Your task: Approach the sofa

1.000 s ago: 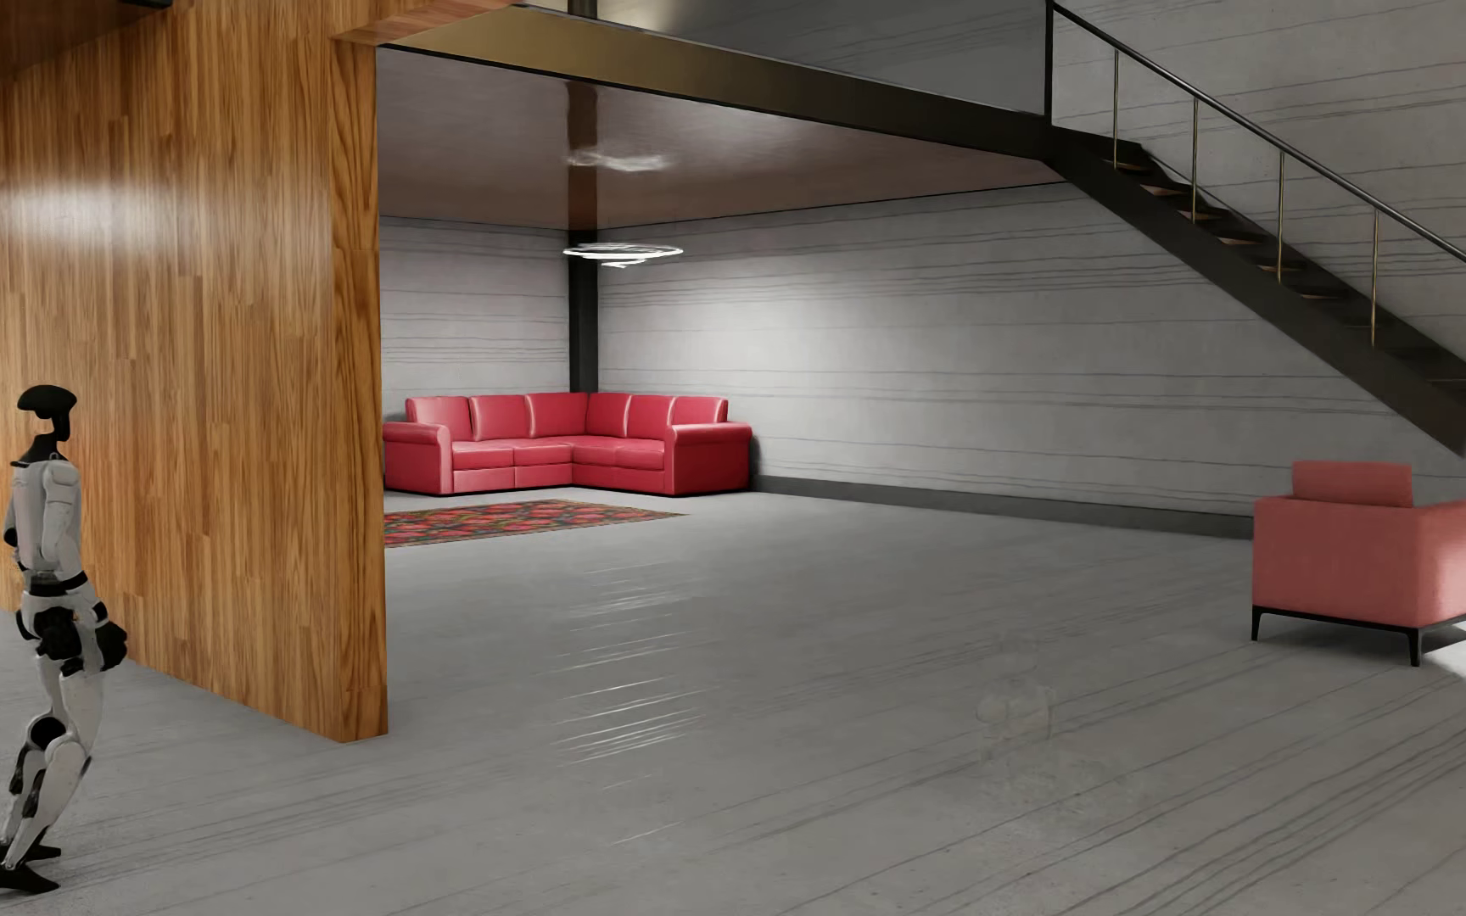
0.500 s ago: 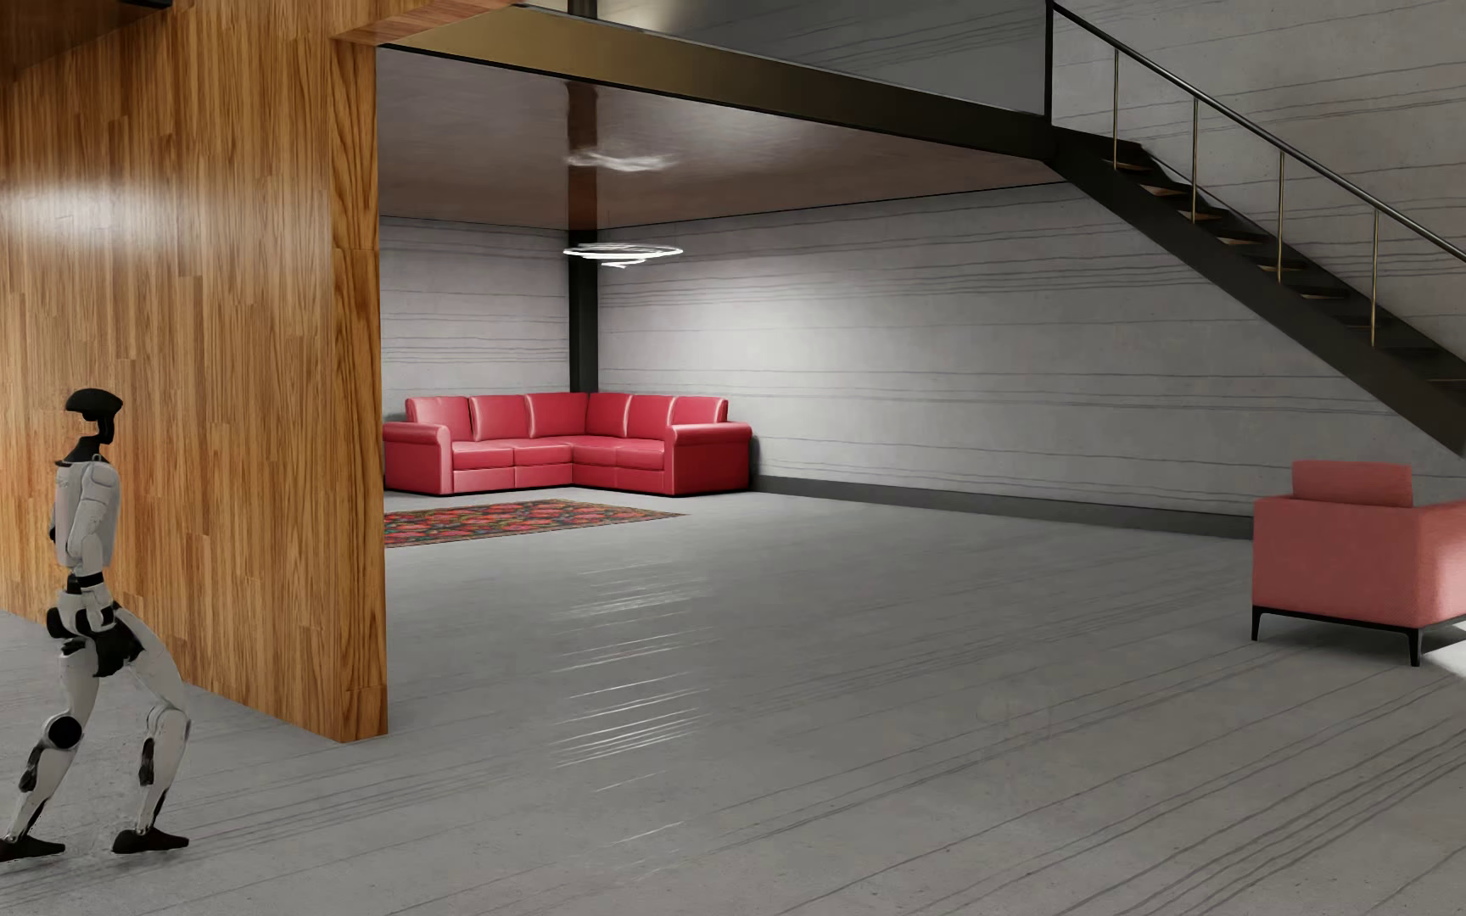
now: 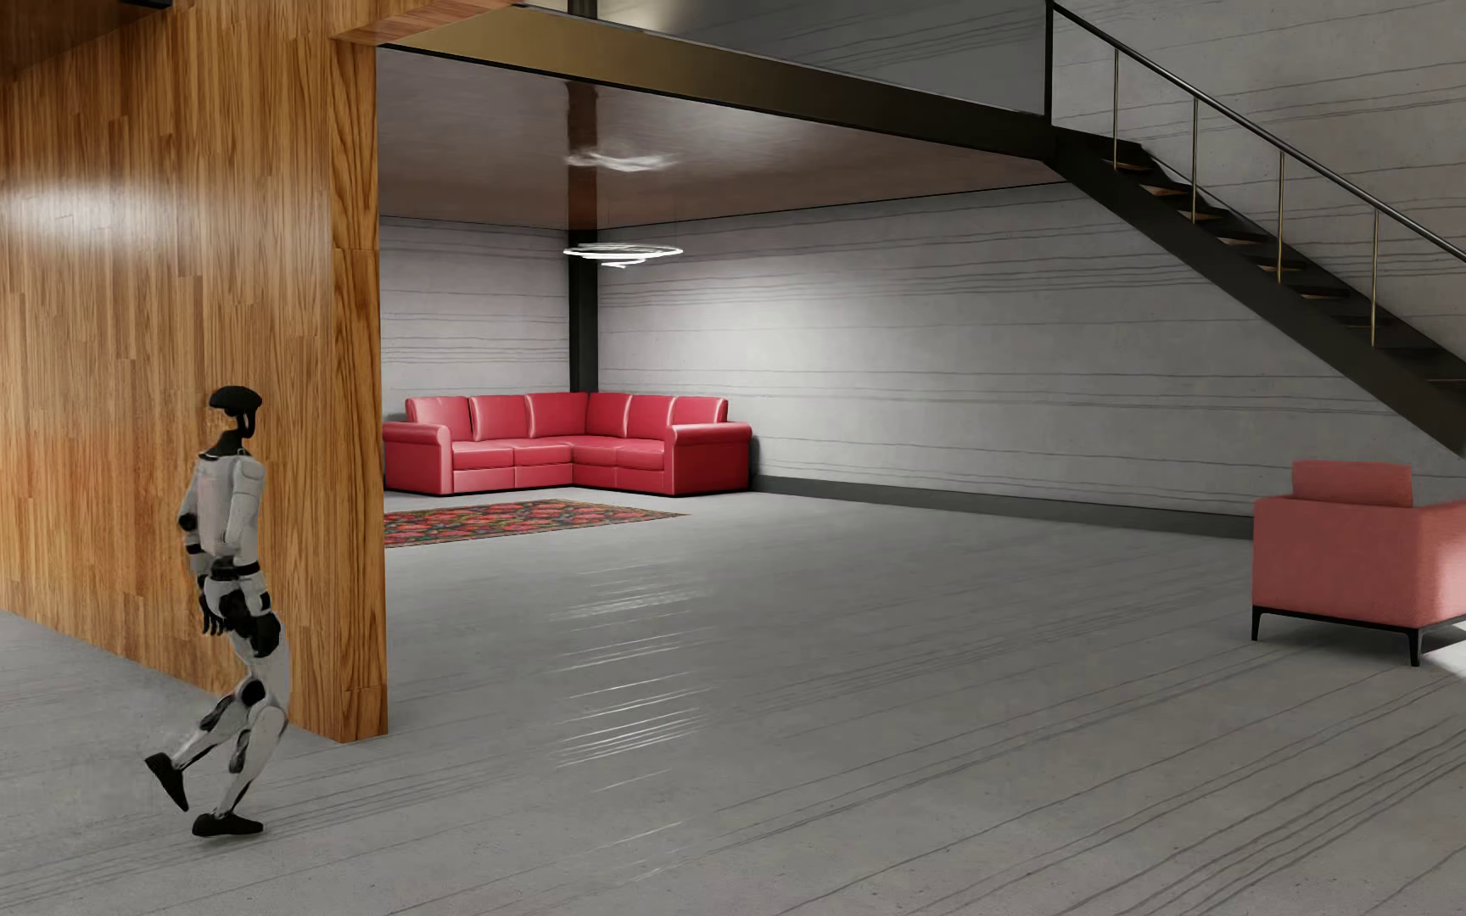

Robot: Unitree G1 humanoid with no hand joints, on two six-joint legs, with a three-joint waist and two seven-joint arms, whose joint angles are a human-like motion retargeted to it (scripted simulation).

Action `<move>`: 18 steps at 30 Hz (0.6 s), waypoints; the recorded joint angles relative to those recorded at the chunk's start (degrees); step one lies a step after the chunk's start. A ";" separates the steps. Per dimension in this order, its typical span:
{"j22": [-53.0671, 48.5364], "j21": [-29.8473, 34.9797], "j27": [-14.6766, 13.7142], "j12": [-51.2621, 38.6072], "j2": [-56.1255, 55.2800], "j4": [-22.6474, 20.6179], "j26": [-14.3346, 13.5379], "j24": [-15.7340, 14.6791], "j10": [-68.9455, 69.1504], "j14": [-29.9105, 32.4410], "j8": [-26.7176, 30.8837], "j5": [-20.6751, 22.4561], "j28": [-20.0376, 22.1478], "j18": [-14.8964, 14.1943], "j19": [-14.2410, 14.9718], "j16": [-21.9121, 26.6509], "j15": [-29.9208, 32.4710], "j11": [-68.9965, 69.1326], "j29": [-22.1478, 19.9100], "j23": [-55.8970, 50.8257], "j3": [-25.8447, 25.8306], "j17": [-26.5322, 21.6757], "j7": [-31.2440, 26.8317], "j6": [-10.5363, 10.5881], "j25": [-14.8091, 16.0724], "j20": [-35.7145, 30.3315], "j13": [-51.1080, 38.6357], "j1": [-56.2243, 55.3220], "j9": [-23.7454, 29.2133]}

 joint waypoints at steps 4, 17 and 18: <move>-1.87 -1.29 0.00 3.51 17.81 -1.89 0.00 0.00 -40.49 -0.63 0.00 -1.13 0.00 0.00 0.00 1.58 -0.34 -11.84 0.00 -7.13 9.37 -2.45 0.00 -1.52 0.00 -0.38 -3.71 -10.32 -0.27; -5.51 0.45 0.00 -4.27 -11.01 -7.01 0.00 0.00 -44.77 -15.34 0.00 -7.00 0.00 0.00 0.00 3.47 5.77 24.22 0.00 -2.88 -6.99 -1.69 0.00 -1.56 0.00 -0.34 1.89 17.68 -0.09; -6.90 -0.06 0.00 -5.77 -13.88 -5.95 0.00 0.00 -47.09 -20.03 0.00 -6.82 0.00 0.00 0.00 3.83 7.54 15.22 0.00 -2.79 -8.53 -1.88 0.00 -0.86 0.00 1.84 2.86 22.34 -0.28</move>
